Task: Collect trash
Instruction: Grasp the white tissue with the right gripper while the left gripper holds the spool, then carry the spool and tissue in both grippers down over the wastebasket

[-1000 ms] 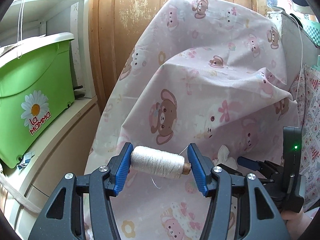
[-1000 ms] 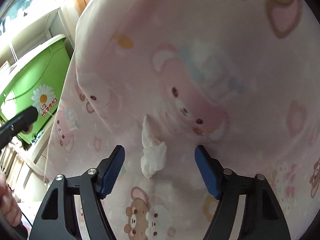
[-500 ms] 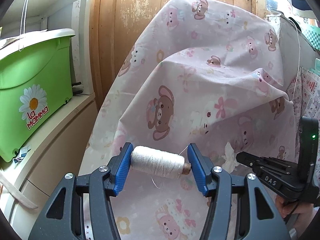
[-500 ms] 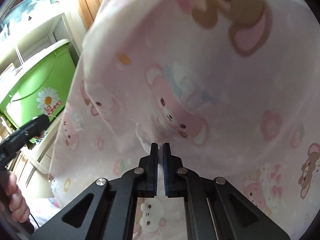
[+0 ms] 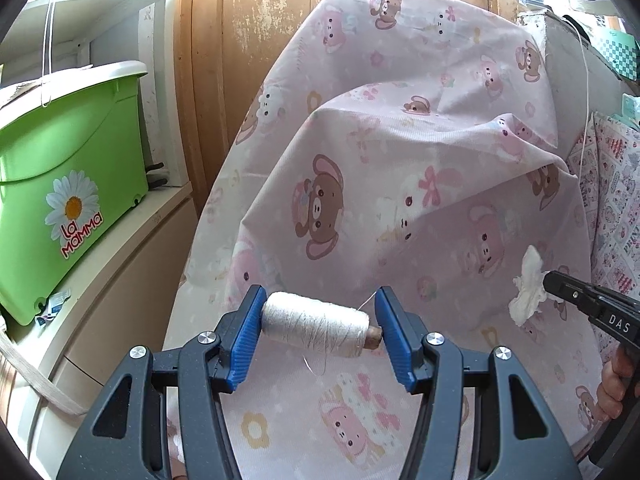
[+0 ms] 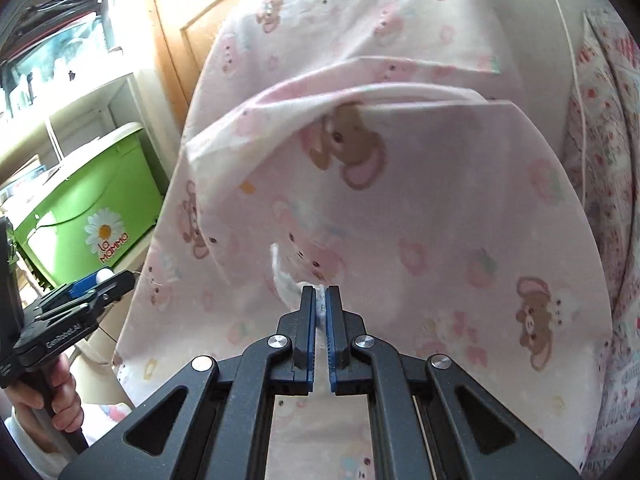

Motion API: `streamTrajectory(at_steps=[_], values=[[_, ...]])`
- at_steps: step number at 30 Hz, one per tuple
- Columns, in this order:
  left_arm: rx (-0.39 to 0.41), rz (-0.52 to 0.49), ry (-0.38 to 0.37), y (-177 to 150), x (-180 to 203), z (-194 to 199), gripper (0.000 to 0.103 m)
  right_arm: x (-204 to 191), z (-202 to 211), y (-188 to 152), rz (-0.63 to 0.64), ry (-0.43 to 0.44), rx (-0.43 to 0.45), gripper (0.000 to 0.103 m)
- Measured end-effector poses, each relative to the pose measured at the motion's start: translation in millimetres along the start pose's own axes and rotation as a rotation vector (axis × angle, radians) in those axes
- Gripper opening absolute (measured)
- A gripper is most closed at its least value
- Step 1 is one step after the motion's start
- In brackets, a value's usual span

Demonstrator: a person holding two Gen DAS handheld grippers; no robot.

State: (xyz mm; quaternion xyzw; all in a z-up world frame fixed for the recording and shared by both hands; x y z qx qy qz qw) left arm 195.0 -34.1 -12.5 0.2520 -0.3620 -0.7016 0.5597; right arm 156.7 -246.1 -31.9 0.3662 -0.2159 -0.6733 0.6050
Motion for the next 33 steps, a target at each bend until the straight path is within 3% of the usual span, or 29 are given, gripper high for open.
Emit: streamTrajectory(at_steps=[5,13,17,30,33], values=[[-0.025,0.003,0.004,-9,0,1,0.055,7,-1,-8,-0.043,0.085,-0.074,0.006],[-0.029,-0.038,0.018,-19,6,12,0.055,1,8,-15,-0.03,0.09,-0.09,0.006],[-0.045,-0.042,-0.009,-30,10,23,0.055,-14,23,-19,0.033,0.074,-0.073,0.006],[-0.09,-0.036,-0.028,-80,10,74,0.055,-69,89,-61,0.153,0.167,-0.071,0.006],[-0.128,-0.047,-0.048,-90,14,85,0.055,-84,102,-67,0.235,0.135,-0.077,0.006]])
Point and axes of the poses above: each gripper's, at about its wrist camera, not at the fingertips, and z roughly against the way its jaws point, x to its right, y to its top, the point moved 6 cm from there along -z, roughly the way its jaws point, and after that the axes turned 1 degree about z, right-handed, at the moved point
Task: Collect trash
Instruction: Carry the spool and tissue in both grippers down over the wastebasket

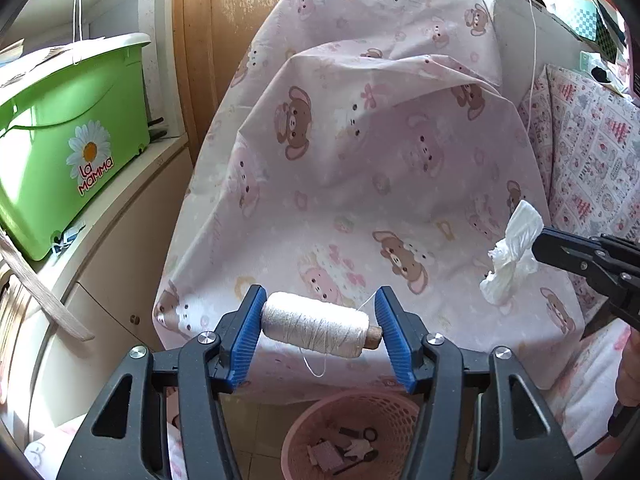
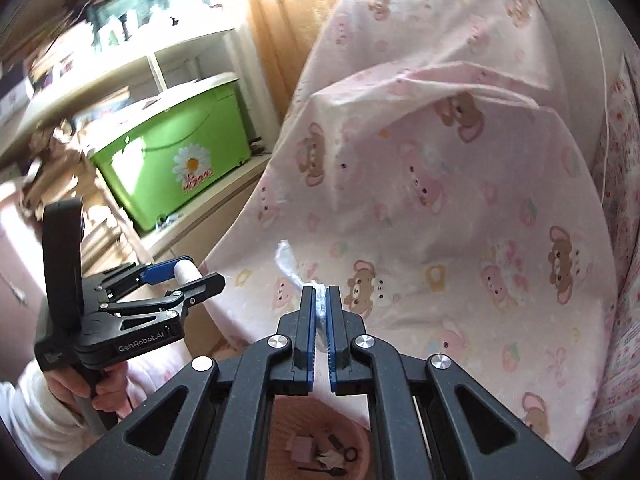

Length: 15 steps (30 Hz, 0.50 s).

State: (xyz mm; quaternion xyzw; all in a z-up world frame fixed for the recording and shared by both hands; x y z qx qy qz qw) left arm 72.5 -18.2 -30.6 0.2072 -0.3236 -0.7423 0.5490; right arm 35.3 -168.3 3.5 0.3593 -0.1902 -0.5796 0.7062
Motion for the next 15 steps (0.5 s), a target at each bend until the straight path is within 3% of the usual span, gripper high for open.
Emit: streamTrajectory(at_steps=[5,8,10,15], values=[[-0.036,-0.012,-0.009,-19,8,-4,0.055,-25,0,-33,0.027,0.056,-0.065,0.006],[-0.132,0.006,0.016,-40,4,-30,0.055,-30,-15,-55,0.032,0.048,-0.132,0.006],[-0.189,0.05,-0.032,-50,1,-37,0.055,-34,-23,-67,0.022,0.08,-0.178,0.006],[-0.247,0.059,-0.036,-61,1,-43,0.055,-39,-37,-91,0.062,0.082,-0.239,0.006]])
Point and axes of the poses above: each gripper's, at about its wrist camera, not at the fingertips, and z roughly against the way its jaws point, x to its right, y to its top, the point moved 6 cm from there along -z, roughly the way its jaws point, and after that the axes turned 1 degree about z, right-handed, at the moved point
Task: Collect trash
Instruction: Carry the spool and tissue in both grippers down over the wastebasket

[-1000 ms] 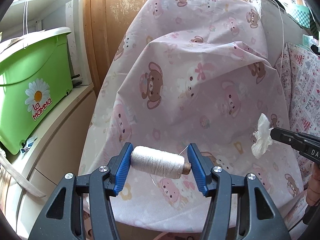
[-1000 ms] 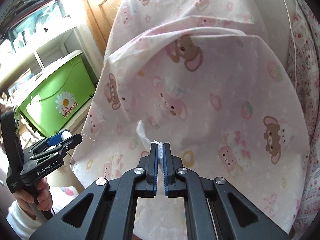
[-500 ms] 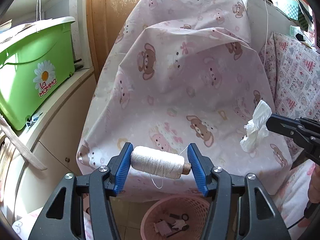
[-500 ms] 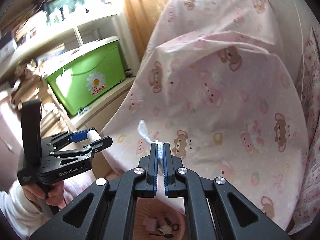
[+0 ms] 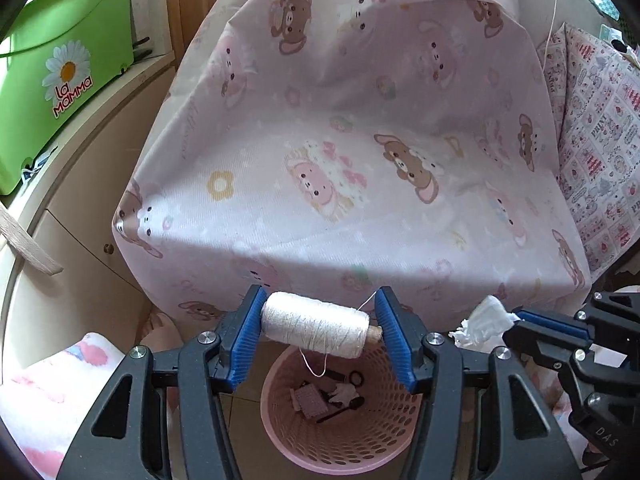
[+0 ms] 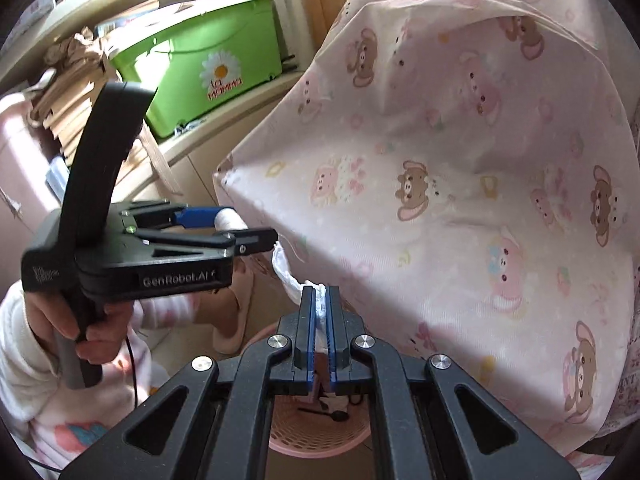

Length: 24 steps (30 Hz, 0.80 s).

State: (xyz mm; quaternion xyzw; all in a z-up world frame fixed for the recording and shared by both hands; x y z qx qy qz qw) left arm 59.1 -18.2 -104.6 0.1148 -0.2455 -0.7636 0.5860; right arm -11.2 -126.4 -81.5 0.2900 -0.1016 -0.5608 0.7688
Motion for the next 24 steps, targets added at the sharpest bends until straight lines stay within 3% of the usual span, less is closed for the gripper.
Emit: streamTrajectory(at_steps=[9,18,24], values=[[-0.252,0.014,-0.016,-37,4,-54,0.055,2,-35,-29,0.017,-0.047,-0.137,0.006],[-0.413,0.026,0.052,-70,3,-97,0.055,18,-71,-56,-0.093,-0.041,-0.297,0.006],[-0.497,0.061,0.086,-89,-3,-122,0.055,17,-99,-77,-0.032,-0.138,-0.372,0.006]])
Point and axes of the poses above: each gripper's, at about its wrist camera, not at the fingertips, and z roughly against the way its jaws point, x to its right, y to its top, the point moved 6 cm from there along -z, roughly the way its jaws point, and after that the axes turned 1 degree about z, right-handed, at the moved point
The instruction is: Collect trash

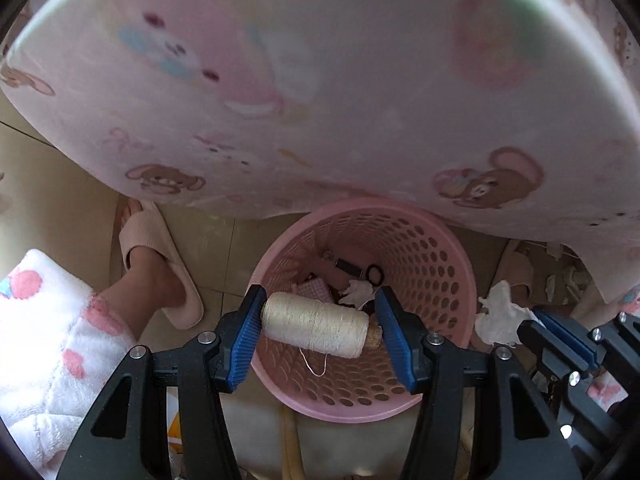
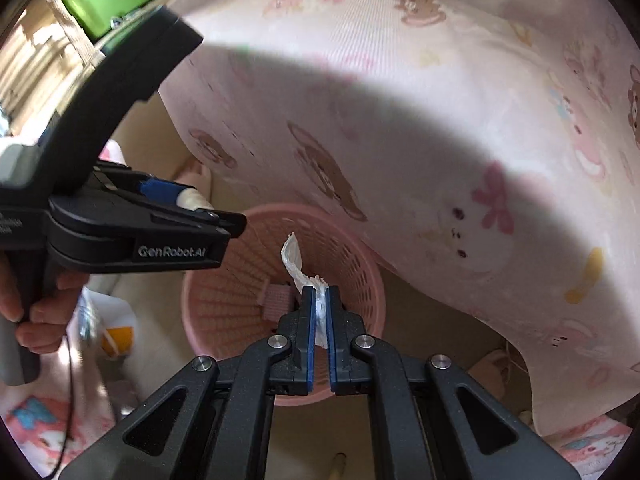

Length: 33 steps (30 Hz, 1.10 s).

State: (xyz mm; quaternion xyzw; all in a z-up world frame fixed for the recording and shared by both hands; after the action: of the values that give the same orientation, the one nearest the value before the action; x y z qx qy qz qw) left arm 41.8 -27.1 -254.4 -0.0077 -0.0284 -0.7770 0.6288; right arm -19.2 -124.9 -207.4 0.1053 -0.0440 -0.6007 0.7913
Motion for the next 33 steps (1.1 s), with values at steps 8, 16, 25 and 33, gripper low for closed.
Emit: streamTrajectory(at_steps=[8,16,25,33], values=[[-0.053,0.004,0.045,-4,-6,-24,0.055,-9,-18,-8,0.066,-0.067,-0.036,0.006],[-0.088,0.01,0.043,-8,-4,-34,0.055,-5,-21,-8,0.041,-0.059,-0.054,0.007],[-0.05,0.034,0.072,-7,-9,-25,0.072,4,-16,-6,0.033,-0.082,-0.044,0.034],[-0.028,0.021,0.084,-7,-11,-15,0.077,8,-10,-4,0.02,-0.091,-0.02,0.053]])
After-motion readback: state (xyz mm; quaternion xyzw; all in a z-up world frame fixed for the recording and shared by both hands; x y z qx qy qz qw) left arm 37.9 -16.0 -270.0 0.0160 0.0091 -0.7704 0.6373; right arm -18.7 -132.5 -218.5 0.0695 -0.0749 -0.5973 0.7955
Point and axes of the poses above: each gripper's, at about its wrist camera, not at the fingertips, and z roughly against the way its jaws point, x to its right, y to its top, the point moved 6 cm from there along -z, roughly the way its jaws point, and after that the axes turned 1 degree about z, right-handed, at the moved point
